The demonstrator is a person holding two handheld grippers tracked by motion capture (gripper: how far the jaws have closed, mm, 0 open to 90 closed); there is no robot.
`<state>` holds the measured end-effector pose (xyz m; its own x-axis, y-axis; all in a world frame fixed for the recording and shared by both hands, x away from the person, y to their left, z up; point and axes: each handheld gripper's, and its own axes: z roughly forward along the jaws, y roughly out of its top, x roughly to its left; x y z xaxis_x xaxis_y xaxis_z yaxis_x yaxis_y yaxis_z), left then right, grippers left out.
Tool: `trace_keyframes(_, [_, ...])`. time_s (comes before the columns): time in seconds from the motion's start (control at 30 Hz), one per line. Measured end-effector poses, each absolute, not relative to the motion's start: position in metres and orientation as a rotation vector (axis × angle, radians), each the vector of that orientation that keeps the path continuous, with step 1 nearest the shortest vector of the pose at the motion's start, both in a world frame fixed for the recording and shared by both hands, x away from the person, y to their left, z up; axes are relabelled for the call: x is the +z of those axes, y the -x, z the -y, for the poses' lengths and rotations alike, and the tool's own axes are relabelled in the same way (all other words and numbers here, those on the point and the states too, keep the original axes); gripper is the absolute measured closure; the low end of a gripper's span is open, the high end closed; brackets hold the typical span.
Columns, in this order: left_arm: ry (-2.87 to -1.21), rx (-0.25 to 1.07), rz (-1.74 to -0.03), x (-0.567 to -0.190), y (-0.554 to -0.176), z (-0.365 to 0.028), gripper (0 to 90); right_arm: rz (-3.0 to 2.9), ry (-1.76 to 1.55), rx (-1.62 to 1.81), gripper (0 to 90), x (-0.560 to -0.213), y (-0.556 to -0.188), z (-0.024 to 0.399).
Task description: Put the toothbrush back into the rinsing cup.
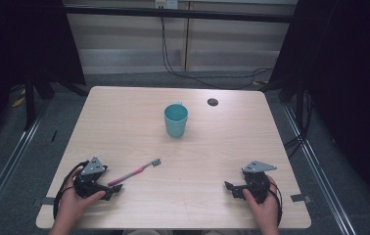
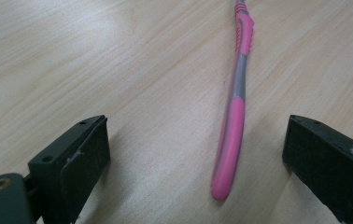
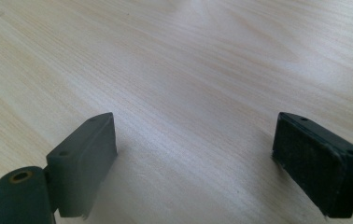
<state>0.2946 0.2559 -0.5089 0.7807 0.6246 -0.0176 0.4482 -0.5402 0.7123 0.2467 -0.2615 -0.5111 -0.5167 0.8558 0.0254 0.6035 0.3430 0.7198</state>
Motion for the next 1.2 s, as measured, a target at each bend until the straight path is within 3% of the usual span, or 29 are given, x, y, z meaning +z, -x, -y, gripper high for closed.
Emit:
trace_keyframes(0.2, [-2.238,0.307,-0.789,-0.509,-0.295,-0.256,6.7,-2.255,-1.293,0.976,13.1,-0.511,-0.247,0.261])
trace_keyframes(0.37, [-2.259,0.287,-0.776,-0.510,-0.295,-0.253,0.0,-2.255,-1.292,0.976,13.1,-0.511,-0.247,0.262])
trace_keyframes(0.73, [-2.308,0.270,-0.812,-0.505,-0.298,-0.249,0.5,-2.256,-1.287,0.980,13.1,-0.511,-0.247,0.262])
trace_keyframes(1.03, [-2.413,0.231,-0.838,-0.493,-0.307,-0.244,10.9,-2.256,-1.285,0.980,13.1,-0.511,-0.247,0.261])
trace_keyframes(1.07, [-2.415,0.217,-0.851,-0.491,-0.308,-0.242,15.3,-2.257,-1.284,0.980,13.1,-0.511,-0.247,0.262])
trace_keyframes(1.2, [-2.445,0.200,-0.843,-0.488,-0.311,-0.238,15.5,-2.257,-1.284,0.981,13.1,-0.511,-0.247,0.261])
